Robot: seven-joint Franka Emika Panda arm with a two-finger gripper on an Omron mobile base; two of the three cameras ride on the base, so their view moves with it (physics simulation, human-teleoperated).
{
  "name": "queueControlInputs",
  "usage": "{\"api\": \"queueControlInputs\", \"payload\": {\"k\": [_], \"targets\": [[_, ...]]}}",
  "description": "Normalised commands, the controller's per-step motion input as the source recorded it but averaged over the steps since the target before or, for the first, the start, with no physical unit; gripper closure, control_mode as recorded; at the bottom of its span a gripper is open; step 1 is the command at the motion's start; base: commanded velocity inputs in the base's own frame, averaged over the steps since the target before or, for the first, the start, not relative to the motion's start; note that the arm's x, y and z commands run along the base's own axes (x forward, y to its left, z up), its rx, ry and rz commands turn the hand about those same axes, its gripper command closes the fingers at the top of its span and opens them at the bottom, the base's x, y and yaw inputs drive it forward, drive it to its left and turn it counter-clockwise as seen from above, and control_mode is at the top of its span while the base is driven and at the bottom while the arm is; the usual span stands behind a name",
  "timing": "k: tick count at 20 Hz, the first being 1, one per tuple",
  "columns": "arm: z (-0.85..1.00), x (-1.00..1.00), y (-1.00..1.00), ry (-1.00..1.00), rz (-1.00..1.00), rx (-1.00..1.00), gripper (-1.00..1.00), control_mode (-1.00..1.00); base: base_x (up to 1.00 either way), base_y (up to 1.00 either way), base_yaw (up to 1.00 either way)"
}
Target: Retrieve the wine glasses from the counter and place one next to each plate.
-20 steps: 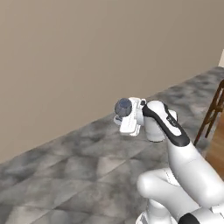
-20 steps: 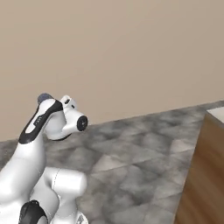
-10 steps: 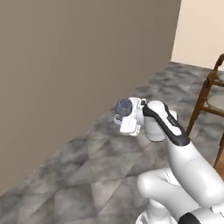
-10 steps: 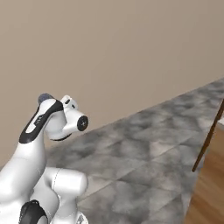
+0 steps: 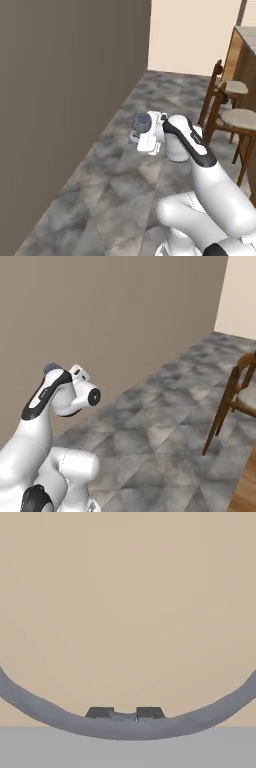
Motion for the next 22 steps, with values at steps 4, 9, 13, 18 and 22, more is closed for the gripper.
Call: {"api": "queueControlInputs", "payload": {"k": [4,9,13,18,22], "targets": [[0.0,0.0,0.0,0.0,0.0,0.0,1.0,1.0,1.0,0.47,-0.49],[0.0,0.0,0.0,0.0,0.0,0.0,1.0,1.0,0.96,0.62,-0.5],[0.0,0.0,0.0,0.0,0.0,0.0,1.0,1.0,0.54,0.63,-0.44],[0.0,0.0,0.0,0.0,0.0,0.0,1.0,1.0,0.8,0.62,-0.46],[0.0,0.0,0.0,0.0,0.0,0.0,1.0,1.0,0.94,0.79,-0.49]]}}
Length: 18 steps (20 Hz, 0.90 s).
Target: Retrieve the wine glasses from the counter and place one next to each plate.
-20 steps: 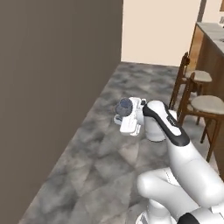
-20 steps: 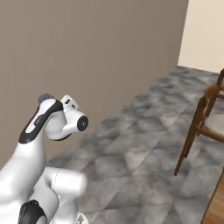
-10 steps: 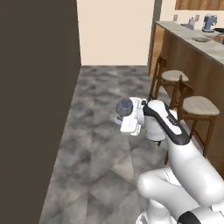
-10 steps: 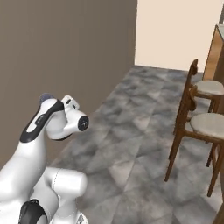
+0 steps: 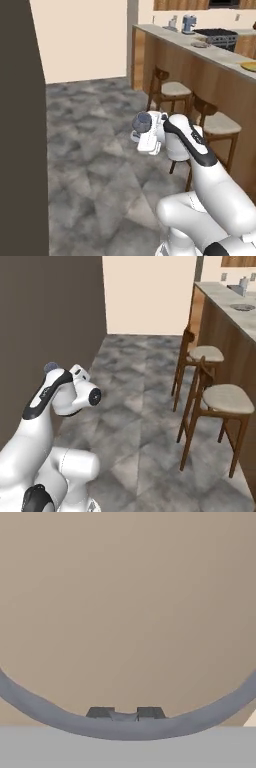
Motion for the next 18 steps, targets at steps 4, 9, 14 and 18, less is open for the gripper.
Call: {"api": "queueControlInputs", "payload": {"k": [4,9,14,18], "targets": [[0.0,0.0,0.0,0.0,0.0,0.0,1.0,1.0,0.8,0.97,-0.48],[0.0,0.0,0.0,0.0,0.0,0.0,1.0,1.0,0.7,1.0,-0.49],[0.0,0.0,0.0,0.0,0.0,0.0,1.0,1.0,0.55,1.0,-0.5],[0.0,0.0,0.0,0.0,0.0,0.0,1.0,1.0,0.58,1.0,-0.49]]}}
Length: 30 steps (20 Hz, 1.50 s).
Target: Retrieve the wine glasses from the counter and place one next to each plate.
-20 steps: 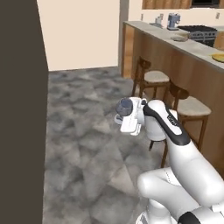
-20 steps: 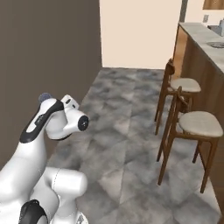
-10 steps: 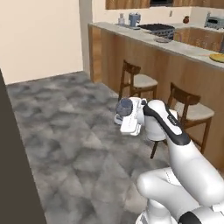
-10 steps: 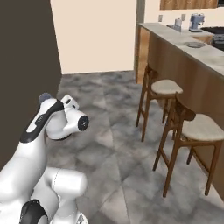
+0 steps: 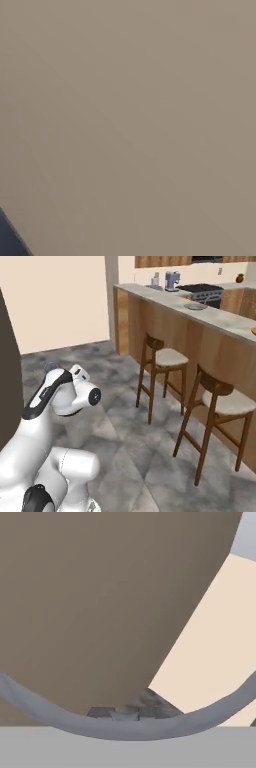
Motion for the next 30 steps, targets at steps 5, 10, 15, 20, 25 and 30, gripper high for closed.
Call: {"api": "queueControlInputs", "payload": {"k": [5,10,15,20,25,30], "targets": [[0.0,0.0,0.0,0.0,0.0,0.0,1.0,1.0,0.6,1.0,-0.49],[0.0,0.0,0.0,0.0,0.0,0.0,1.0,1.0,0.69,1.0,-0.46],[0.0,0.0,0.0,0.0,0.0,0.0,1.0,1.0,0.6,1.0,-0.42],[0.0,0.0,0.0,0.0,0.0,0.0,1.0,1.0,0.51,1.0,-0.41],[0.0,0.0,0.0,0.0,0.0,0.0,1.0,1.0,0.33,1.0,-0.42],[0.0,0.0,0.0,0.0,0.0,0.0,1.0,1.0,0.0,0.26,-0.08]]}}
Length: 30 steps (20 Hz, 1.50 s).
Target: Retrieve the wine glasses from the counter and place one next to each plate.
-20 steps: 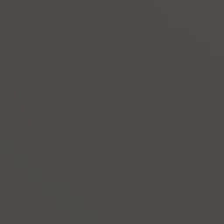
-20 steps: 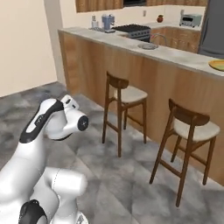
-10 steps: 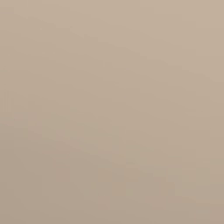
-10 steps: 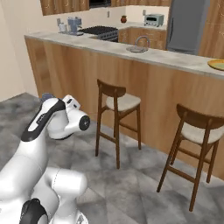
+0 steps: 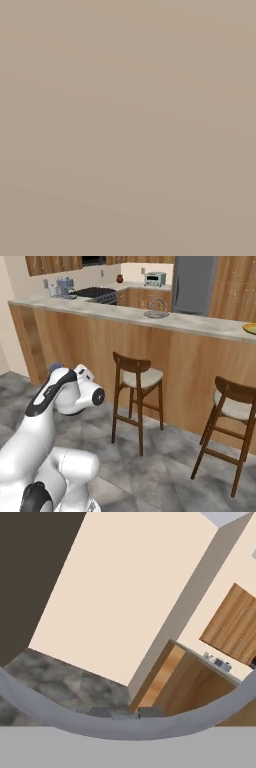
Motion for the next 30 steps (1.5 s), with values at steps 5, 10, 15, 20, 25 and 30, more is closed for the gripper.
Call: {"api": "queueControlInputs", "payload": {"k": [5,10,15,20,25,30], "targets": [[0.0,0.0,0.0,0.0,0.0,0.0,1.0,1.0,-0.29,-0.02,-0.01],[0.0,0.0,0.0,0.0,0.0,0.0,1.0,1.0,-0.71,-0.15,-0.09],[0.0,0.0,0.0,0.0,0.0,0.0,1.0,1.0,-0.12,-0.31,-0.27],[0.0,0.0,0.0,0.0,0.0,0.0,1.0,1.0,0.19,-0.12,-0.45],[0.0,0.0,0.0,0.0,0.0,0.0,1.0,1.0,0.37,0.01,-0.46],[0.0,0.0,0.0,0.0,0.0,0.0,1.0,1.0,0.46,0.26,-0.34]]}}
